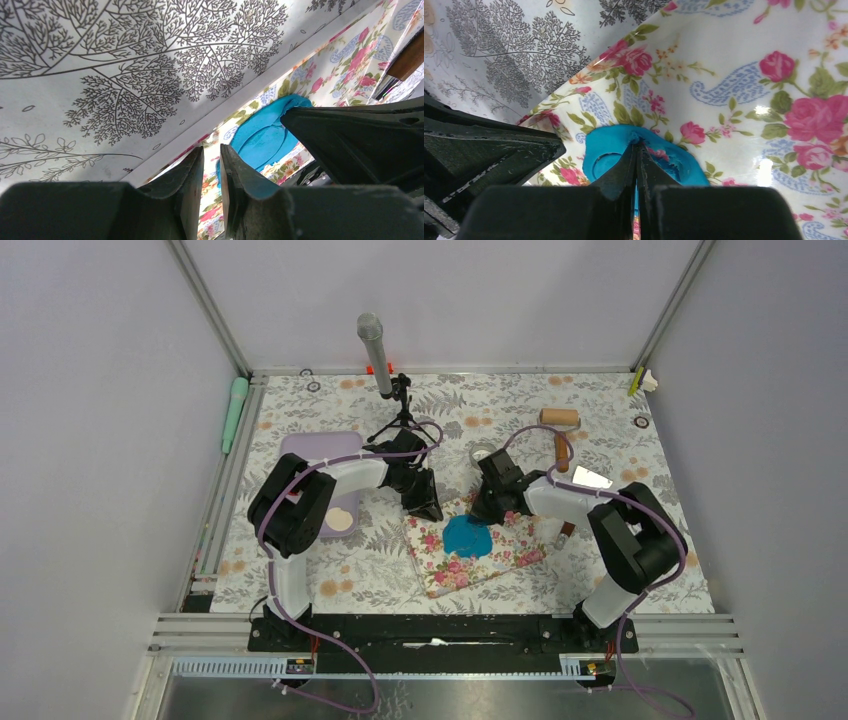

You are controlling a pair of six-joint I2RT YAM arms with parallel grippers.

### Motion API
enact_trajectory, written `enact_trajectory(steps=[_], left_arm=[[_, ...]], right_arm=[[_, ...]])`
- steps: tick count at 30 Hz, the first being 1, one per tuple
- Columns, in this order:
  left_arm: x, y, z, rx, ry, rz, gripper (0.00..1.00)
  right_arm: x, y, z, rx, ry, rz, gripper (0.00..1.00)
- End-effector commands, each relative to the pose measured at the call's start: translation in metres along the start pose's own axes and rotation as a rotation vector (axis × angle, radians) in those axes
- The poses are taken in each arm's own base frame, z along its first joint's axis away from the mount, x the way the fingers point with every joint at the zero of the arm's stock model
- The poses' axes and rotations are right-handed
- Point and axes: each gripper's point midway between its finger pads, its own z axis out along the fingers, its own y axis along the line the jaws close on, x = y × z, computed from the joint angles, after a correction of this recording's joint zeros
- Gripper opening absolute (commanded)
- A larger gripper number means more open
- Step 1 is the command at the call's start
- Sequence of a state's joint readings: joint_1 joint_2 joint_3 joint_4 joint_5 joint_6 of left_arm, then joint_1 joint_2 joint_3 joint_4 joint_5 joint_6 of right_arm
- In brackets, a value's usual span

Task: Roll out the dumpling wrappers from the dough
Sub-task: Remove the dumpling mold from the work surface.

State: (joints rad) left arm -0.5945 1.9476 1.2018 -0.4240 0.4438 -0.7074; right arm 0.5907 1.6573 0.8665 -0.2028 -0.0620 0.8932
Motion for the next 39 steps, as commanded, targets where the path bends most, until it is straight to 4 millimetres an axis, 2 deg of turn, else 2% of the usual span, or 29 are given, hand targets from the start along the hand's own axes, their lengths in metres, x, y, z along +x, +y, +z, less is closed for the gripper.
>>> enact_trajectory(steps=[1, 34, 37, 39], left_arm=[[0.020, 0.045, 0.018, -0.155, 0.059, -0.012, 0.25], [0.022, 0.043, 0.019, -0.141, 0.067, -0.006, 0.25], [0.022, 0.043, 0.018, -0.143, 0.067, -0.007, 0.25], [0.022, 0.044, 0.018, -0.148, 0.065, -0.006, 0.25]], right_arm=[[0.018, -0.015, 0.013, 0.041, 0.064, 0.018, 0.00], [0.017, 0.014, 0.023, -0.044, 0.100, 0.022, 0.00], [0.015, 0.010, 0.022, -0.024, 0.092, 0.017, 0.00], [0.008, -0.012, 0.018, 0.095, 0.050, -0.015, 0.00]])
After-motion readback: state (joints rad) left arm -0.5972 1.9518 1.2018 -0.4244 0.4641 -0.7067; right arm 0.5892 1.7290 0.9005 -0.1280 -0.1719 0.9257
